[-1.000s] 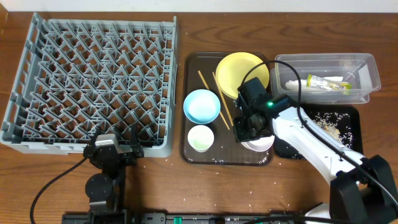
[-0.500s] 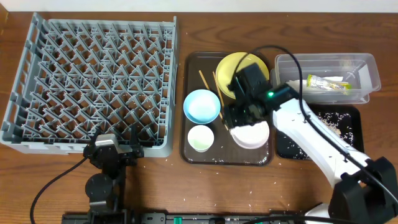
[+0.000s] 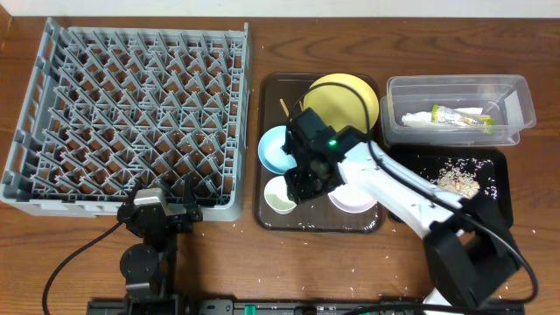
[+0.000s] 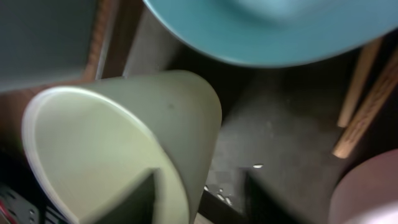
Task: Sort waste into correct bins and load items into the dishwasher
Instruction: 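Grasp the small pale-green cup with the right gripper and lift it, then move the cup toward the rack while the left arm reaches toward it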
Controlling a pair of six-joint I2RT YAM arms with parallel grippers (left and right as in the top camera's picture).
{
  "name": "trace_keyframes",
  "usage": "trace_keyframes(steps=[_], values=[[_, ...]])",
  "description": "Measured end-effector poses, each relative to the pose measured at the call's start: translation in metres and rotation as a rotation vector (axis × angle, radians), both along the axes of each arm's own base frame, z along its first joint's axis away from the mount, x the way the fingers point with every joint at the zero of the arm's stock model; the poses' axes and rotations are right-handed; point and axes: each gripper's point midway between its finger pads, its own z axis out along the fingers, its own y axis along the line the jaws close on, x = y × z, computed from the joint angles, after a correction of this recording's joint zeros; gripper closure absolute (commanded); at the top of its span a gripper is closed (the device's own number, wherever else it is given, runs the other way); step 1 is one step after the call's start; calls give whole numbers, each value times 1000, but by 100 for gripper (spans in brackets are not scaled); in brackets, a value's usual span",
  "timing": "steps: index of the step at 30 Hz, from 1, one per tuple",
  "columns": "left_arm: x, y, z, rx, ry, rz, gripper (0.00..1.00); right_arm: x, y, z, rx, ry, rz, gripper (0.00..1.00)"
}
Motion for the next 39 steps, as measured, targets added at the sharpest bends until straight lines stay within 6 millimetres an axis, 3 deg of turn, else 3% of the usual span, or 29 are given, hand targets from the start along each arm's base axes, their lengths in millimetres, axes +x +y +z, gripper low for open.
trace_keyframes(steps=[5, 8, 13, 17, 19, 24, 33, 39], values=[[0, 0, 0, 0, 0, 0, 5, 0, -2, -1, -9, 7, -11, 99], [0, 0, 0, 0, 0, 0, 5, 6, -6, 13, -2, -10, -28, 99], [0, 0, 0, 0, 0, 0, 5, 52, -23, 81, 126, -190, -137, 99], [0, 0, 0, 0, 0, 0, 5, 105, -68, 148, 244, -398, -313, 99], [0, 0, 0, 0, 0, 0, 5, 120, -85, 160, 270, -438, -373, 99], [0, 0, 0, 0, 0, 0, 5, 134, -106, 163, 308, -429, -443, 99], [2, -5, 3, -35, -29, -24, 5, 132, -102, 164, 339, -409, -435, 99], [5, -13, 22, -146, -83, -67, 5, 133, -100, 167, 354, -416, -428, 99]])
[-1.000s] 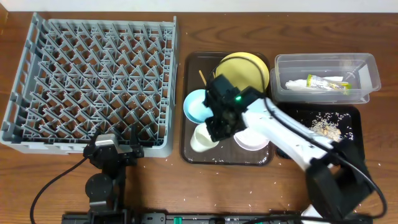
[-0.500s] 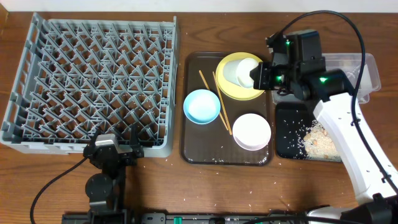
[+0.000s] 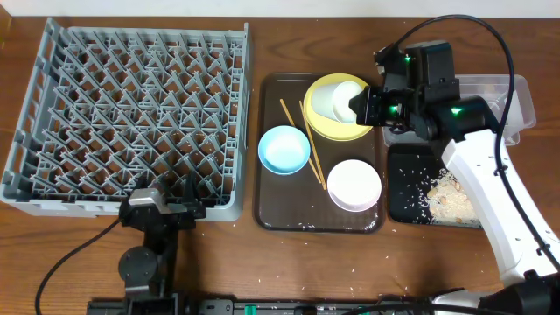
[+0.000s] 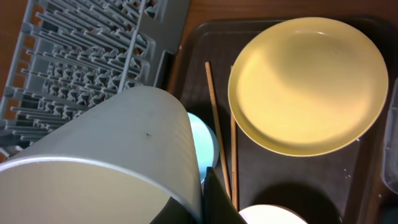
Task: Sort waste into correct bins and load items into the dishwasher
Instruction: 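Move the cup toward the rack while the left arm reaches toward it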
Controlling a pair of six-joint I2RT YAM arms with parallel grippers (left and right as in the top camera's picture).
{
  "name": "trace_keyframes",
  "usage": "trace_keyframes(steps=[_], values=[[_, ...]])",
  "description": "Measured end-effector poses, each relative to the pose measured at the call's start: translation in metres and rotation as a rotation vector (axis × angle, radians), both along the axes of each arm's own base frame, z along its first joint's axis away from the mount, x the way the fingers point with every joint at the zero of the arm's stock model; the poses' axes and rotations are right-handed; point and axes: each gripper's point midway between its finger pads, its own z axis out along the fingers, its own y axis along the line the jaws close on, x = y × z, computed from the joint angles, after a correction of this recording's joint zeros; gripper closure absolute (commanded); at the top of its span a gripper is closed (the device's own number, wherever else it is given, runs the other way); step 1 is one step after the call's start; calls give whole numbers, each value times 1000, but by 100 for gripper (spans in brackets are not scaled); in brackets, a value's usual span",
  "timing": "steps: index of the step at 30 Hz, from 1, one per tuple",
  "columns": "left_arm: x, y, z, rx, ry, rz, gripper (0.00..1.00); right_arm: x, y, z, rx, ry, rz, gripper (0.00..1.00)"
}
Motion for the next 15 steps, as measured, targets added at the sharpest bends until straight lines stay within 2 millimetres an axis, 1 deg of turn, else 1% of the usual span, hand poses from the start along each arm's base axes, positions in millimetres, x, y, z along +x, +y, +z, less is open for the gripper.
trace_keyframes(steps=[3, 7, 9, 11, 12, 15], values=[[5, -1, 13, -39, 31, -6, 5, 0, 1, 1, 2, -3, 4, 99], [19, -6, 45, -67, 67, -38, 5, 0, 1, 1, 4, -4, 10, 99], [34, -9, 60, -91, 100, -61, 5, -1, 2, 1, 6, -3, 12, 99], [52, -12, 71, -136, 137, -81, 5, -1, 2, 1, 8, -3, 14, 99], [61, -14, 74, -164, 159, -94, 5, -1, 2, 1, 9, -3, 14, 99], [93, -29, 81, -269, 230, -180, 5, -1, 4, 2, 16, -7, 20, 99]])
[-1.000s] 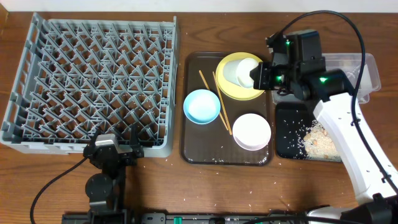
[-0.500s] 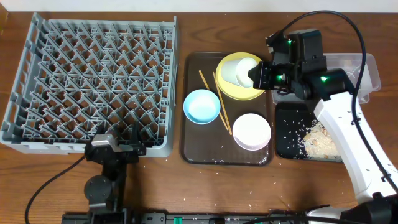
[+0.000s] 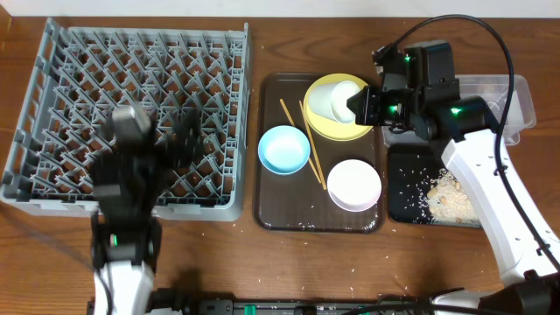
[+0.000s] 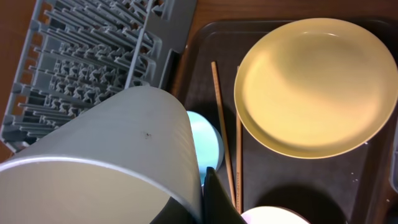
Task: Sort waste into correct bins and load items into the dishwasher
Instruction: 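Move the cup toward the rack while the left arm reaches toward it, then grasp the cup with the left gripper and open the right gripper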
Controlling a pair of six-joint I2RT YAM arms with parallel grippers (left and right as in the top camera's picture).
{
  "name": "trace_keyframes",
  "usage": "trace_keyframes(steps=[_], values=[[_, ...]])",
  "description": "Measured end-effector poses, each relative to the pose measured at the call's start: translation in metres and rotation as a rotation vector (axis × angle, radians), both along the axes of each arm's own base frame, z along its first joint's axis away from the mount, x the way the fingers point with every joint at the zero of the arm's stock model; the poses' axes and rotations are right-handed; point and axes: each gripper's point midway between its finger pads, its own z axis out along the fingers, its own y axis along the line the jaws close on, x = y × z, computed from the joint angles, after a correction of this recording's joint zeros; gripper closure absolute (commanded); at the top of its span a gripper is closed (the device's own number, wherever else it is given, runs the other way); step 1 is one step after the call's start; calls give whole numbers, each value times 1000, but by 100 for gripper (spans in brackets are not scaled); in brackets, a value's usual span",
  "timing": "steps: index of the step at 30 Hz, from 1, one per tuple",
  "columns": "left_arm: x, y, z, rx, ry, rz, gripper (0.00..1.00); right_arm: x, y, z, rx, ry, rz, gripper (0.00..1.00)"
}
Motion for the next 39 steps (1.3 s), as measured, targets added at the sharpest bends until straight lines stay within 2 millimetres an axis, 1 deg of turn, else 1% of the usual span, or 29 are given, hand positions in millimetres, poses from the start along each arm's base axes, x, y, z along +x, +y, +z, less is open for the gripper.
trace_keyframes(steps=[3, 4, 6, 8, 11, 13, 16, 19, 23, 25, 27, 29, 31, 34, 36, 39], values=[[25, -19, 5, -138, 19, -98, 5, 0, 1, 1, 5, -2, 4, 99], [34, -27, 9, -222, 16, -139, 5, 0, 1, 1, 6, -4, 5, 99], [41, -41, 8, -378, 62, -202, 5, 1, 2, 2, 9, -8, 6, 99], [40, -57, -4, -607, 205, -248, 5, 3, 3, 5, 15, -22, 7, 99], [35, -74, -25, -868, 430, -281, 5, 9, 6, 10, 30, -53, 8, 99], [28, -86, -34, -985, 560, -319, 5, 15, 13, 13, 53, -80, 22, 99], [15, -99, -37, -1079, 694, -395, 5, 24, 30, 14, 117, -102, 78, 99], [2, -109, -35, -1111, 769, -477, 5, 29, 58, 7, 223, -101, 187, 99], [-9, -115, -30, -1083, 778, -571, 5, 27, 92, -4, 368, -88, 359, 99], [-13, -116, -29, -1053, 762, -615, 5, 17, 113, -8, 462, -76, 482, 99], [-16, -118, -27, -1028, 744, -648, 5, 7, 124, -11, 517, -49, 555, 99], [-18, -118, -27, -1002, 724, -672, 5, -9, 138, -14, 583, -17, 654, 99], [-19, -119, -26, -979, 704, -693, 5, -22, 147, -14, 629, 6, 725, 99], [-20, -119, -26, -953, 682, -712, 5, -41, 156, -8, 689, 30, 823, 99], [-20, -119, -26, -943, 671, -719, 5, -49, 158, -3, 714, 38, 865, 99], [-20, -119, -26, -935, 664, -723, 6, -56, 159, 0, 734, 47, 897, 99]])
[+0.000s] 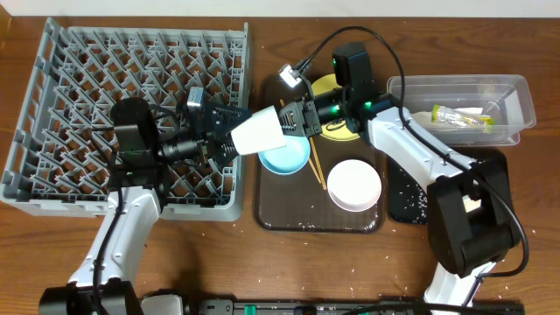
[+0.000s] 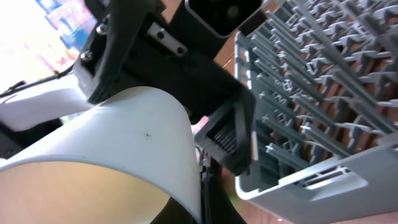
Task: Sort waste into correct bins and load items into the dishwasher
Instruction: 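Grasp the cup with the left gripper and open the right gripper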
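My right gripper (image 1: 286, 125) is shut on a white cup (image 1: 260, 133), one finger inside its rim, and holds it on its side over the left edge of the brown tray (image 1: 271, 219). My left gripper (image 1: 224, 133) is raised at the right edge of the grey dish rack (image 1: 131, 114), open, with its fingers reaching towards the cup's base. In the right wrist view the cup (image 2: 106, 155) fills the lower left. A ribbed left finger pad (image 2: 227, 134) sits just beside it, with the rack (image 2: 323, 93) behind.
On the tray lie a blue bowl (image 1: 287, 159), a white bowl (image 1: 354, 184), chopsticks (image 1: 315, 171) and a yellow plate (image 1: 325, 86) mostly hidden under my right arm. A clear bin (image 1: 507, 96) holding a wrapper (image 1: 459, 116) stands at back right, above a black tray (image 1: 494, 166).
My right gripper has moved the cup from over the yellow plate to the tray's left edge. The left arm, then blurred over the rack, now faces the cup from the rack's right edge.
My right gripper was down at the cup at the tray's front left, with the left arm parked at the table's front. Then it held the cup over the yellow plate. The left arm then stood over the rack, and now both grippers meet at the cup.
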Controlling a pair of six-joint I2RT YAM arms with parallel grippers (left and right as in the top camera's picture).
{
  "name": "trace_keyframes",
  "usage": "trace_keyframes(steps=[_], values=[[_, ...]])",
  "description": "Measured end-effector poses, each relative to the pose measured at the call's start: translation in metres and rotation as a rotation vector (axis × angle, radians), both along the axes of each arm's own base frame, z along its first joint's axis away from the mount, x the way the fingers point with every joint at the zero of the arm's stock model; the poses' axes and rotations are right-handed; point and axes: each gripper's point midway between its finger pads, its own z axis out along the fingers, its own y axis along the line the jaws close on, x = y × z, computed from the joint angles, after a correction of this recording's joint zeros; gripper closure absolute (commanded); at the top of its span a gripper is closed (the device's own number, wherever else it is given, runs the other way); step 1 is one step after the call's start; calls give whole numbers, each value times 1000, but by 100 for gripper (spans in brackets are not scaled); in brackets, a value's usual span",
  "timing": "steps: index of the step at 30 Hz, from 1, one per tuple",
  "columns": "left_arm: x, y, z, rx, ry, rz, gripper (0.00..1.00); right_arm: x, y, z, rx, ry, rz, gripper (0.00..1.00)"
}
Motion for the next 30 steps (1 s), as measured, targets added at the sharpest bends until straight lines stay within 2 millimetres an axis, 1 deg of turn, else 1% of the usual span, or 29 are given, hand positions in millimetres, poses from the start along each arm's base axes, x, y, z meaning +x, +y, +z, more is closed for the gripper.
trace_keyframes(steps=[5, 13, 18, 21, 30], values=[[-1, 0, 0, 1, -9, -6, 13, -6, 3, 0, 10, 6, 29, 99], [-7, -2, 3, -11, -21, -45, 13, 2, 8, -20, -21, 26, 4, 99], [-8, -3, 3, -14, -21, -50, 12, 6, 9, -20, -23, 3, -13, 99], [-8, -3, 3, -14, -21, -50, 15, 7, 9, -21, -25, 2, -18, 99], [-9, -3, 3, -16, -20, -57, 16, 8, 10, -21, -32, 8, -27, 99]])
